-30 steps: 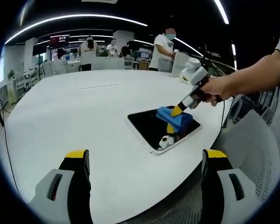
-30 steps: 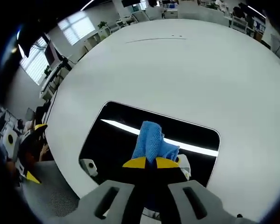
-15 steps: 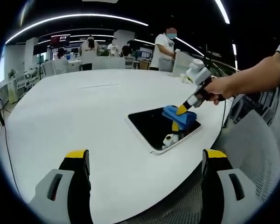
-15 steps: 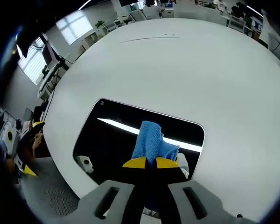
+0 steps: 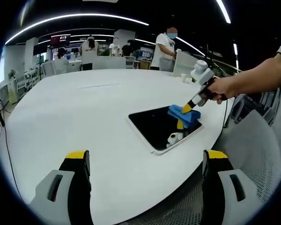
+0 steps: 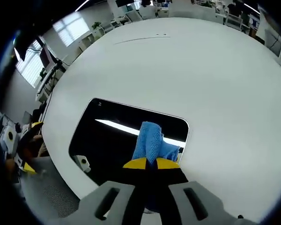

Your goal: Wipe the mirror surface with the cleaning cloth until all visible marks leave the cleaned area.

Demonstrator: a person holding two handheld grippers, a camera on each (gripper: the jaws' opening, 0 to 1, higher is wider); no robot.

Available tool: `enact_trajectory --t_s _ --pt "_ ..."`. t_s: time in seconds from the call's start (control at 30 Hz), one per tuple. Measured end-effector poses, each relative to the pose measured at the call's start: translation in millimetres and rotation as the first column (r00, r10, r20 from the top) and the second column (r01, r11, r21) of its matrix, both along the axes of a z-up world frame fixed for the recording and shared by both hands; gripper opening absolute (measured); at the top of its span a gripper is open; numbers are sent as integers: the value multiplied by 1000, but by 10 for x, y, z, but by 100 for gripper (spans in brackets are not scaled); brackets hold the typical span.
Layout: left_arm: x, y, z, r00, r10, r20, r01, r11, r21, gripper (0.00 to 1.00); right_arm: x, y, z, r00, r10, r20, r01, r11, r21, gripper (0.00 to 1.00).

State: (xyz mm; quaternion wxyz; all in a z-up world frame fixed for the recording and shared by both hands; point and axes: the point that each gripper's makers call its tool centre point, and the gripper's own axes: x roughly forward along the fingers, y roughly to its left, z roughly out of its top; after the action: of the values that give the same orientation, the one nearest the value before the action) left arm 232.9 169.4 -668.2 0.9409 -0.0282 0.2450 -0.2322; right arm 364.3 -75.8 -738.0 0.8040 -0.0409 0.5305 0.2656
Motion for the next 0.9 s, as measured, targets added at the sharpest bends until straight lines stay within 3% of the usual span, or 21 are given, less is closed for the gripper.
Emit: enact_trajectory --t_s 0.9 --pt "-9 -28 23 1000 -7 0 7 1000 -12 99 8 -276 5 996 -86 -27 85 996 -38 0"
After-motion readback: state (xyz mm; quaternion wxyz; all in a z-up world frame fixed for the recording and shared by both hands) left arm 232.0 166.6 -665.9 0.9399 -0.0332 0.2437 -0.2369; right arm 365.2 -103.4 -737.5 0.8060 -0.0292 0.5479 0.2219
